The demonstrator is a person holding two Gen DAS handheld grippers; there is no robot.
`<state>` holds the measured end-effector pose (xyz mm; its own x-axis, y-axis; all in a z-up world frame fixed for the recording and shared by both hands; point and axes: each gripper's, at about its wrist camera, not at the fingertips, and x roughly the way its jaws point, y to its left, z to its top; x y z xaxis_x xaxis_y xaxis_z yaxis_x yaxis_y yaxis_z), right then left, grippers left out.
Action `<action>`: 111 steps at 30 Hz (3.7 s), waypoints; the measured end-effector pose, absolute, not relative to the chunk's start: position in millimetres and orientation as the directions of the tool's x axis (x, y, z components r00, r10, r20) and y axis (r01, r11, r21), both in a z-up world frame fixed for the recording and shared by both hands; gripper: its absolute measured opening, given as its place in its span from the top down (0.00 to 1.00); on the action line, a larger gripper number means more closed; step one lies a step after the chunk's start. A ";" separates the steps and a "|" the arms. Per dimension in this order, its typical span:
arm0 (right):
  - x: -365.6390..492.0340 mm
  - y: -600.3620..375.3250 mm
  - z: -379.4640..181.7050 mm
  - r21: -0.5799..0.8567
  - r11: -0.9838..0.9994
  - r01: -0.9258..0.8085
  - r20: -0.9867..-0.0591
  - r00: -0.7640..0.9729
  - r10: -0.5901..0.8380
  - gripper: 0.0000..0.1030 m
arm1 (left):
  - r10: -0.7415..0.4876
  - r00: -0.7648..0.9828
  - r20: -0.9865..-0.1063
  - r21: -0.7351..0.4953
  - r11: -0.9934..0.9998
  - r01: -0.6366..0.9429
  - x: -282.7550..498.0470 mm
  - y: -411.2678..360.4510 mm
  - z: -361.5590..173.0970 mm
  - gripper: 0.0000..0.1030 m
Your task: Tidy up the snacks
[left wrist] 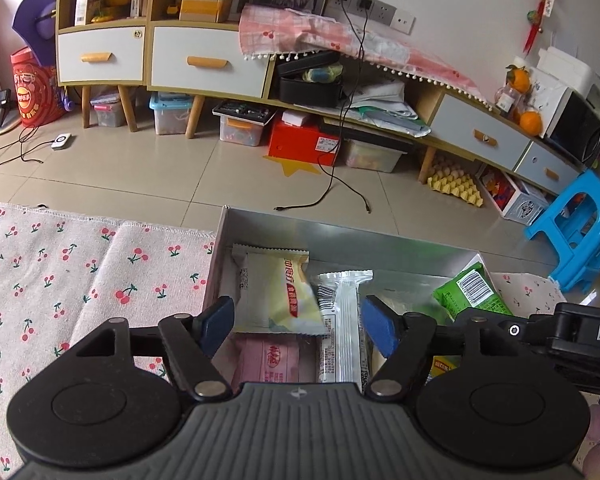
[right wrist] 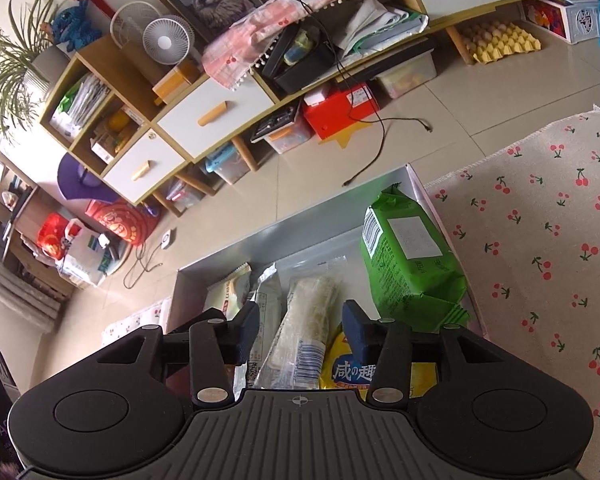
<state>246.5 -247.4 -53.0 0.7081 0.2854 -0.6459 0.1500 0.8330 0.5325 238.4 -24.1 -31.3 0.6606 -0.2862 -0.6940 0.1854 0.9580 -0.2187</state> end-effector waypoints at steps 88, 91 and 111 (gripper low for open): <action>79.4 -249.1 -114.1 0.028 0.999 0.042 -0.818 0.575 -0.002 0.12 | -0.282 0.596 -0.752 0.002 0.903 0.430 94.2 -57.9 -69.8 0.58; 79.9 -250.3 -113.8 0.024 0.998 0.052 -0.815 0.579 -0.010 0.14 | -0.290 0.590 -0.753 -0.011 0.903 0.430 93.9 -56.9 -68.5 0.59; 83.0 -253.3 -99.0 0.149 0.987 0.068 -0.830 0.551 0.087 0.56 | -0.356 0.536 -0.766 -0.135 0.903 0.407 94.7 -41.7 -48.4 0.61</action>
<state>83.0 -253.3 -99.0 0.5512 0.0868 -0.8299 0.0684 0.9865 0.1486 94.7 -41.7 -48.4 0.5359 -0.3560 -0.7655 0.4067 0.9035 -0.1354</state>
